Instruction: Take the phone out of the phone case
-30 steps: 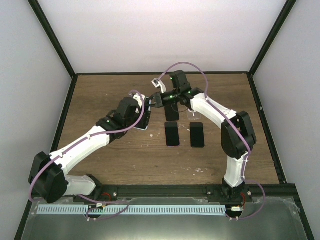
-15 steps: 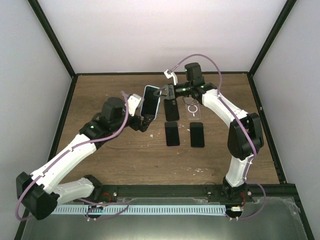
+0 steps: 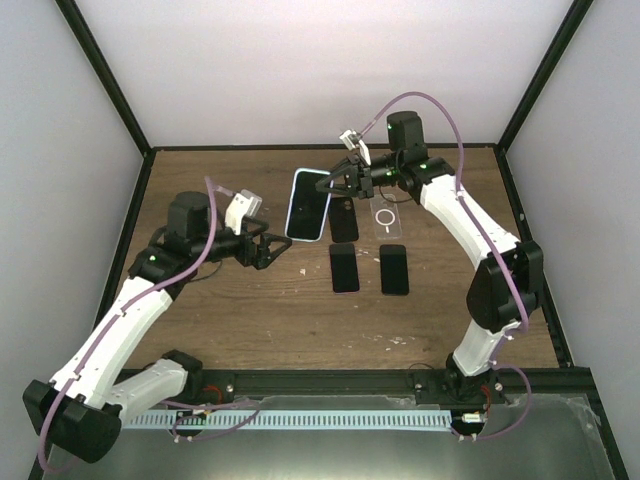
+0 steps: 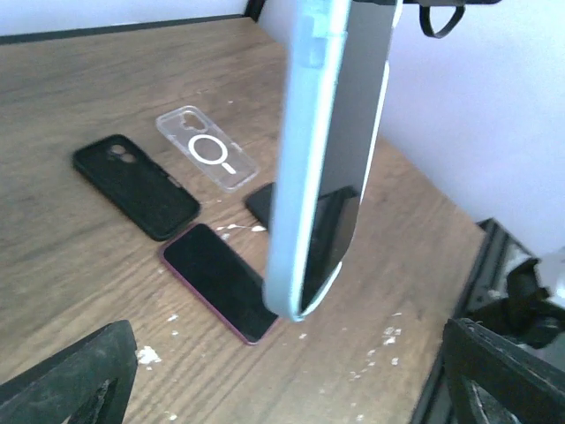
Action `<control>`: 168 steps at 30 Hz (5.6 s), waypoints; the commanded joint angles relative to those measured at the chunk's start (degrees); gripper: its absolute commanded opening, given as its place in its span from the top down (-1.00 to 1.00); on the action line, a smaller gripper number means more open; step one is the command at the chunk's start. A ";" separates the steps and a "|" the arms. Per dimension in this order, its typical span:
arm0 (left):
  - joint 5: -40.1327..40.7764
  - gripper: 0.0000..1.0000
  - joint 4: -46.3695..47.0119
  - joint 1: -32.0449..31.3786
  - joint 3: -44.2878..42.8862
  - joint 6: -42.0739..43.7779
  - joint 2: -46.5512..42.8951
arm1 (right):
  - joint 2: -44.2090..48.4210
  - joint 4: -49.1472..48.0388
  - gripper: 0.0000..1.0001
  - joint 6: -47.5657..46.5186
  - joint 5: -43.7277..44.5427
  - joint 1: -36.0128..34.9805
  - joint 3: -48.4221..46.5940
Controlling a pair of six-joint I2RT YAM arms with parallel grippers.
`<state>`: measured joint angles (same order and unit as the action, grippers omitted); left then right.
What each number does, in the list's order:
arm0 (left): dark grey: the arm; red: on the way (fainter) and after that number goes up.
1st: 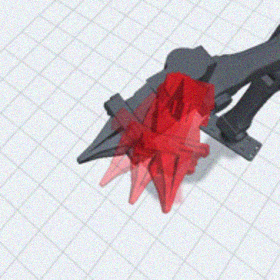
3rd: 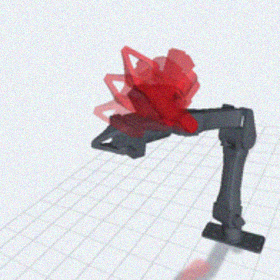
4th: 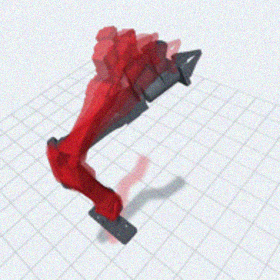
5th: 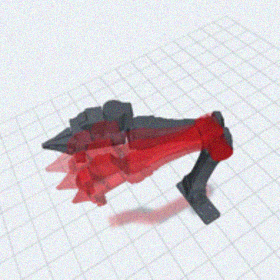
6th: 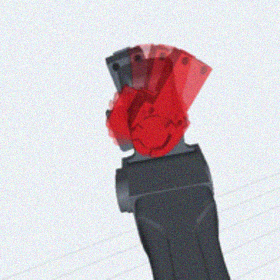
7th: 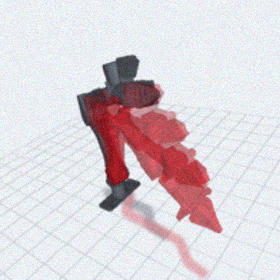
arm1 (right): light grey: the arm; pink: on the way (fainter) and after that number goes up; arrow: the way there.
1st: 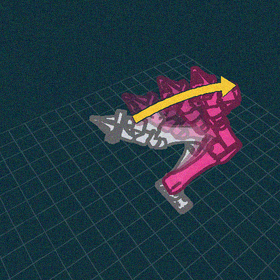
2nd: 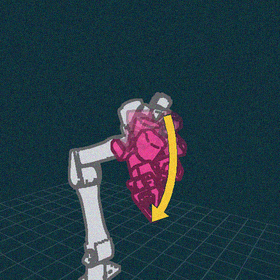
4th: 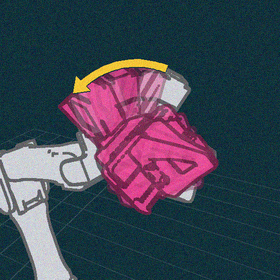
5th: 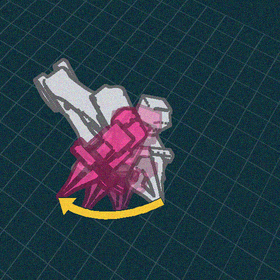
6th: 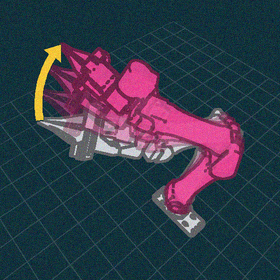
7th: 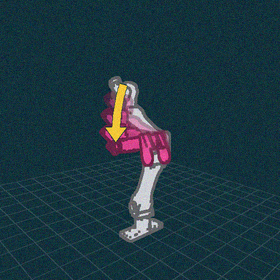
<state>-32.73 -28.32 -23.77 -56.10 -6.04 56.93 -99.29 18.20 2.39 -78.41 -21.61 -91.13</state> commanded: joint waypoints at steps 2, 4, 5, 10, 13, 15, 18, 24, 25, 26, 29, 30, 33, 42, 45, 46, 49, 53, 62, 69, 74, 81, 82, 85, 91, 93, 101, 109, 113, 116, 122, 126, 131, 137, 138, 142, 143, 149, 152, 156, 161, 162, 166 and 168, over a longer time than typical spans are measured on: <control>-15.72 -0.81 1.05 5.09 1.78 -3.08 -1.05 | 4.32 3.23 0.99 -3.38 -9.00 0.31 -3.61; -19.91 -0.69 3.40 7.53 3.69 -4.35 -1.48 | 4.80 3.86 0.99 -3.23 -10.34 0.28 -3.53; -21.53 -0.63 4.58 8.67 4.53 -5.07 -1.43 | 4.99 4.31 0.99 -3.42 -10.82 0.29 -3.42; -23.62 -0.40 7.00 9.56 5.60 -6.38 0.06 | 5.98 4.28 0.99 -2.61 -10.63 0.18 -2.05; -24.36 -0.37 9.79 9.34 6.62 -7.94 -0.64 | 6.25 2.89 0.99 -0.82 -10.11 0.26 -1.31; -24.66 -0.34 11.87 8.99 7.69 -8.74 -1.44 | 6.21 2.44 0.99 0.10 -9.56 0.23 -1.09; -24.81 -0.28 13.24 7.56 8.18 -8.79 -1.93 | 6.23 1.71 0.99 1.33 -9.29 0.22 -0.69; -23.34 -0.28 13.85 5.54 7.37 -7.87 -0.95 | 6.30 1.21 0.99 2.30 -9.19 0.17 -0.13; -22.75 -0.28 13.82 5.31 7.20 -7.78 -0.68 | 6.30 1.06 0.99 2.53 -9.14 0.16 -0.07; -22.53 -0.27 13.86 5.17 7.08 -7.82 -0.34 | 6.30 1.08 0.99 2.70 -9.13 0.14 -0.09; -22.13 -0.26 13.86 5.10 7.18 -7.75 0.11 | 6.59 1.20 0.99 2.59 -9.36 0.12 0.16; -21.68 -0.25 13.74 5.05 7.29 -7.63 0.19 | 6.71 1.20 0.99 2.56 -9.46 0.15 0.25; -20.56 -0.23 13.66 5.01 7.28 -7.41 0.62 | 6.99 1.17 0.99 2.81 -9.26 0.14 0.41; -23.52 -0.28 15.11 4.83 6.44 -6.47 1.50 | 7.07 1.17 0.99 3.64 -8.09 -0.06 0.74; -24.45 -0.29 18.43 4.81 8.36 -8.17 0.01 | 7.17 1.12 0.99 3.76 -7.98 -0.02 0.88; -24.42 -0.28 19.15 4.79 8.67 -8.67 -0.13 | 7.18 1.04 0.99 3.74 -8.03 -0.02 1.03; -23.79 -0.24 19.44 4.65 8.36 -8.93 0.62 | 7.22 0.73 0.99 3.97 -8.31 -0.02 1.30; -21.76 -0.21 18.23 4.61 7.96 -7.88 1.10 | 7.42 0.72 0.99 3.97 -8.73 -0.06 1.46; -13.43 -0.07 13.55 5.22 8.32 -3.75 1.91 | 8.36 -1.04 0.99 5.29 -13.11 -0.17 2.72; -10.69 -0.02 12.64 5.39 7.77 -2.92 3.30 | 8.73 -2.85 0.99 7.54 -15.29 -0.81 2.82; -19.10 -0.17 15.77 7.08 9.85 -3.16 -0.02 | 8.60 -3.50 0.99 8.35 -12.74 -0.56 2.25; -24.80 -0.31 17.18 5.36 12.84 -1.58 -5.96 | 8.50 -2.22 0.99 7.01 -10.87 -0.13 2.01; -24.66 -0.30 17.12 4.71 12.47 -1.82 -5.54 | 8.44 -2.20 0.99 7.05 -10.90 -0.11 2.01; -22.98 -0.29 18.96 3.92 11.94 -3.65 -4.72 | 8.52 -2.18 0.99 7.02 -10.80 -0.10 2.05; -22.55 -0.28 18.73 2.12 9.22 -3.03 -2.20 | 8.63 -2.34 0.99 7.03 -10.37 -0.37 2.36; -22.84 -0.28 19.72 2.06 9.08 -3.88 -1.83 | 8.74 -2.24 0.99 6.98 -10.34 -0.37 2.41; -17.37 -0.17 20.71 3.25 9.84 -6.59 -0.94 | 9.11 -2.37 0.99 6.55 -13.17 -0.37 2.45; -16.94 -0.08 21.73 6.66 12.14 -6.41 -0.44 | 9.45 -3.43 0.99 7.79 -16.82 -0.66 2.65; -16.62 -0.05 20.33 6.67 10.64 -5.09 1.33 | 9.50 -3.84 0.99 8.25 -17.23 -1.25 2.57; -20.24 -0.12 21.12 6.81 10.58 -3.74 0.16 | 9.10 -5.30 0.99 10.18 -16.73 -1.25 2.60; -26.52 -0.36 23.71 6.51 12.93 -4.65 -5.43 | 8.35 -5.36 0.99 10.44 -13.45 -1.07 1.88; -26.15 -0.35 21.14 4.13 12.35 -2.71 -5.62 | 8.15 -5.37 0.99 10.38 -13.44 -1.07 1.84; -22.78 -0.32 21.90 2.77 11.74 -3.93 -4.85 | 8.13 -5.37 0.99 10.14 -13.83 -1.15 1.99; -19.34 -0.24 20.27 2.76 10.40 -3.71 -2.76 | 8.54 -4.42 0.99 8.69 -14.98 -1.53 2.09; -18.65 -0.22 19.85 2.72 10.14 -3.63 -2.30 | 8.62 -4.40 0.99 8.69 -15.59 -1.59 2.10; -14.72 -0.18 18.54 2.83 9.82 -2.66 -1.52 | 8.74 -4.73 0.99 8.69 -17.62 -2.06 2.10; -13.71 -0.16 18.40 2.91 9.93 -2.55 -1.41 | 8.76 -4.75 0.99 8.64 -18.06 -2.26 2.11; -9.29 -0.11 18.76 3.56 9.72 -2.83 0.12 | 8.92 -4.35 0.99 8.19 -19.88 -3.71 2.40; -9.52 -0.11 19.34 4.43 8.84 -2.12 1.51 | 9.16 -4.11 0.99 8.11 -20.24 -4.37 3.22; -10.49 -0.10 20.55 6.13 7.25 -1.53 3.39 | 9.54 -3.67 0.99 7.88 -20.57 -5.25 4.09; -16.90 -0.03 23.27 6.04 5.65 -1.17 4.29 | 9.47 -2.29 0.99 6.58 -19.03 -5.46 4.24; -18.02 -0.02 23.97 5.45 5.19 -1.55 4.26 | 9.42 -1.90 0.99 6.12 -18.22 -5.54 4.10; -19.93 0.03 25.90 2.96 3.09 -4.17 4.95 | 8.24 1.32 0.99 2.90 -11.64 -5.53 3.51; -20.69 0.05 27.43 2.69 2.57 -7.07 5.79 | 7.18 1.48 0.99 2.58 -9.28 -5.54 3.30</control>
<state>-52.64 -8.49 -20.43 -49.98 -8.73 61.47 -92.38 15.49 6.39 -83.15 -24.62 -86.94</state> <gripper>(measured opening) 0.484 0.090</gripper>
